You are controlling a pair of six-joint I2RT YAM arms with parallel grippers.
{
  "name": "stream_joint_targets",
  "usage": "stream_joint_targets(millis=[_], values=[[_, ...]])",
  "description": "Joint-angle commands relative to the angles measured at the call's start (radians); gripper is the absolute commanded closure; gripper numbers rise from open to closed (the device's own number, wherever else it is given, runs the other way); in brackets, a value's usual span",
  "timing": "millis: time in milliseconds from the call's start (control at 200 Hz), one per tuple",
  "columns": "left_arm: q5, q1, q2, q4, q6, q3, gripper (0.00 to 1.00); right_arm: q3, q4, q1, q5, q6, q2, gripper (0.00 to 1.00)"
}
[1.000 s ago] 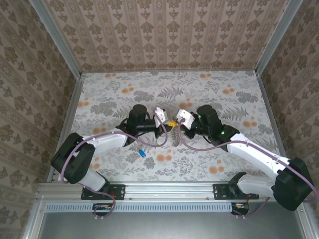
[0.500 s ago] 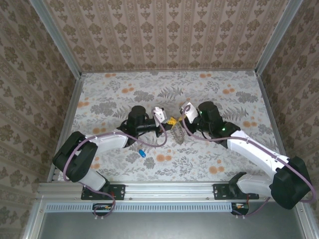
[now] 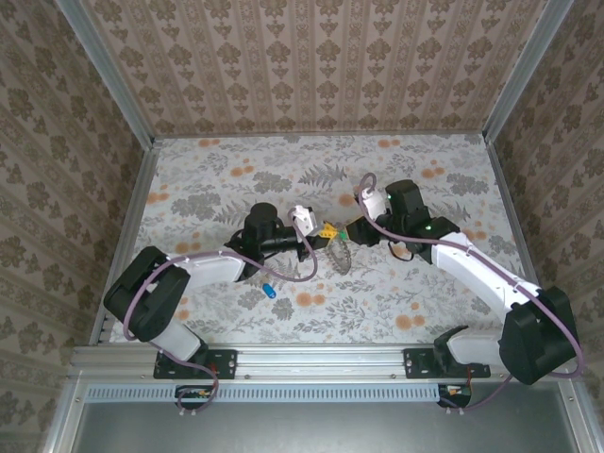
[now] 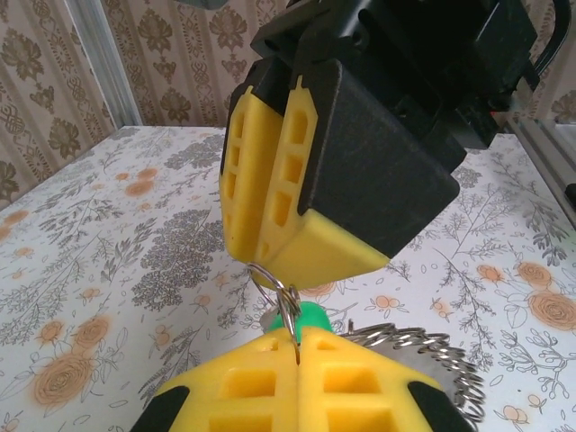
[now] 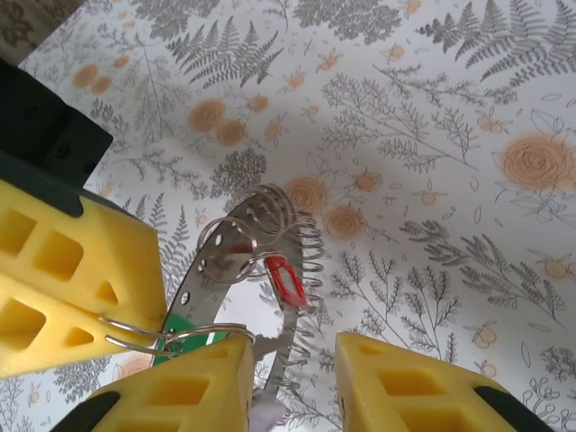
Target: Put the keys on the keyring
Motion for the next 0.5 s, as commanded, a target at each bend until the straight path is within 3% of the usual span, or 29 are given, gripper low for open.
stream_joint_targets(millis=[0,120,210,335,495], values=[[0.063,-0.007,-0.004,0.062,-0.019,0.005,1.00,0.038,-0.057,-0.014,0.051,-0.048,0.004,0.68],[0.070,-0.007,-0.008,0.053,-0.019,0.010,1.00,0.053,-0.083,-0.027,0.056,-0.070,-0.001,0.69],[0.072,-0.006,-0.013,0.051,-0.018,0.012,1.00,0.064,-0.105,-0.036,-0.029,-0.095,0.002,0.80],[0.079,-0.007,-0.016,0.061,-0.021,0.015,1.00,0.082,-0.152,-0.036,-0.045,-0.097,0.043,0.81],[0.075,-0.007,-0.009,0.070,-0.030,0.018,1.00,0.072,-0.161,-0.035,0.027,-0.088,0.023,0.77]])
